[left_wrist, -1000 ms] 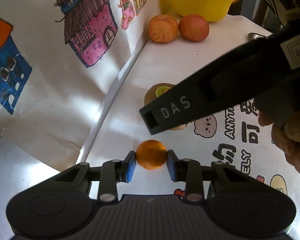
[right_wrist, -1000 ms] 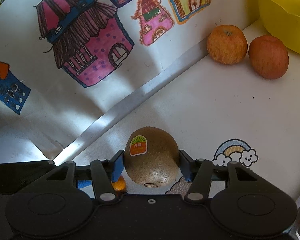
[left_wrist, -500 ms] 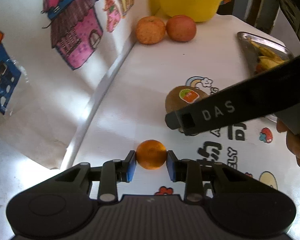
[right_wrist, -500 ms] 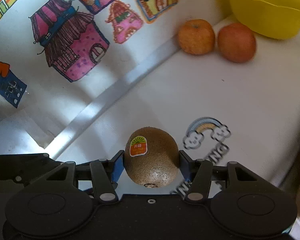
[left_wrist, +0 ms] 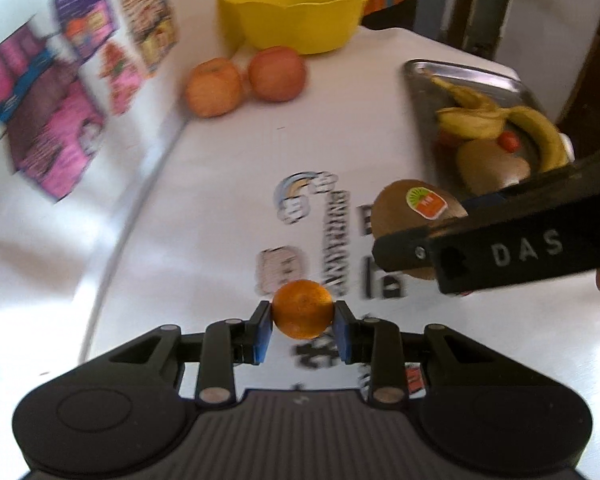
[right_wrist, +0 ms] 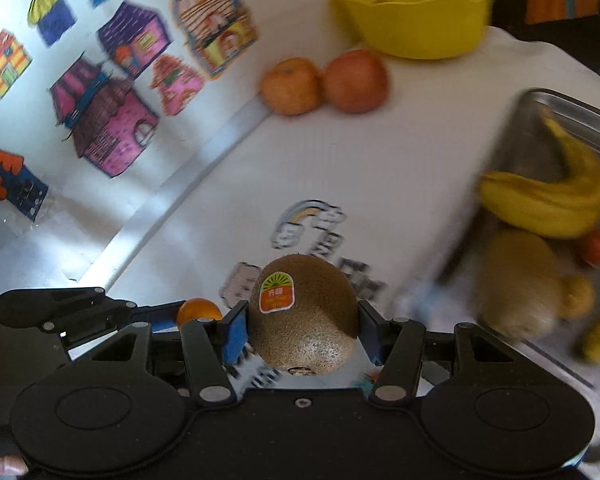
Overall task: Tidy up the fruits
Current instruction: 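Carry the kiwi and small orange in both tools over the tray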
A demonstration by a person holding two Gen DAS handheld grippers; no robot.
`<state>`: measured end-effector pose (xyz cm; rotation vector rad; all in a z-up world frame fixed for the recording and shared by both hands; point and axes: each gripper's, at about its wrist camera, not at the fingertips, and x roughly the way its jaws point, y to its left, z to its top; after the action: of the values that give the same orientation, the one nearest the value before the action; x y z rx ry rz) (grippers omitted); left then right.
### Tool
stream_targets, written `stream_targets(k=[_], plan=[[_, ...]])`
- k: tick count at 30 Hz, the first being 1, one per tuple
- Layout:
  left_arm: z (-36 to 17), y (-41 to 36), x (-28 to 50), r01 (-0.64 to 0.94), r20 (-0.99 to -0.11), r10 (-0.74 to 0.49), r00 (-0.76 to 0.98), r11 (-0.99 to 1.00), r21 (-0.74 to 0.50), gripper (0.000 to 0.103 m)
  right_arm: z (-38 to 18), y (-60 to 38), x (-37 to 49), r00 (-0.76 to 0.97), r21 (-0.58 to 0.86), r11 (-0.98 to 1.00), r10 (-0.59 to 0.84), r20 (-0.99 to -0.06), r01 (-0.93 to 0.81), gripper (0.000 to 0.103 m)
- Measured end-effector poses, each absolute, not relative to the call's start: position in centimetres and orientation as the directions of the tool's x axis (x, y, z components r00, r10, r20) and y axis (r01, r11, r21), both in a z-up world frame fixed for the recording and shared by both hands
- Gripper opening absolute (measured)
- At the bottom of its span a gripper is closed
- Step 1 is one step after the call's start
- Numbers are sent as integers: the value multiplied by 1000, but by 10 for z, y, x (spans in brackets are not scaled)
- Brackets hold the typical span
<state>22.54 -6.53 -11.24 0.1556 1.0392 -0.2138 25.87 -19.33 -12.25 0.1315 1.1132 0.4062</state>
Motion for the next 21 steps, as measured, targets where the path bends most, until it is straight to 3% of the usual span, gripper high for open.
stream_targets(k=[21], plan=[[-84, -202, 264, 508, -811, -313, 494, 861, -22, 35, -94, -352, 217, 522, 253, 964, 175, -835, 82, 58]])
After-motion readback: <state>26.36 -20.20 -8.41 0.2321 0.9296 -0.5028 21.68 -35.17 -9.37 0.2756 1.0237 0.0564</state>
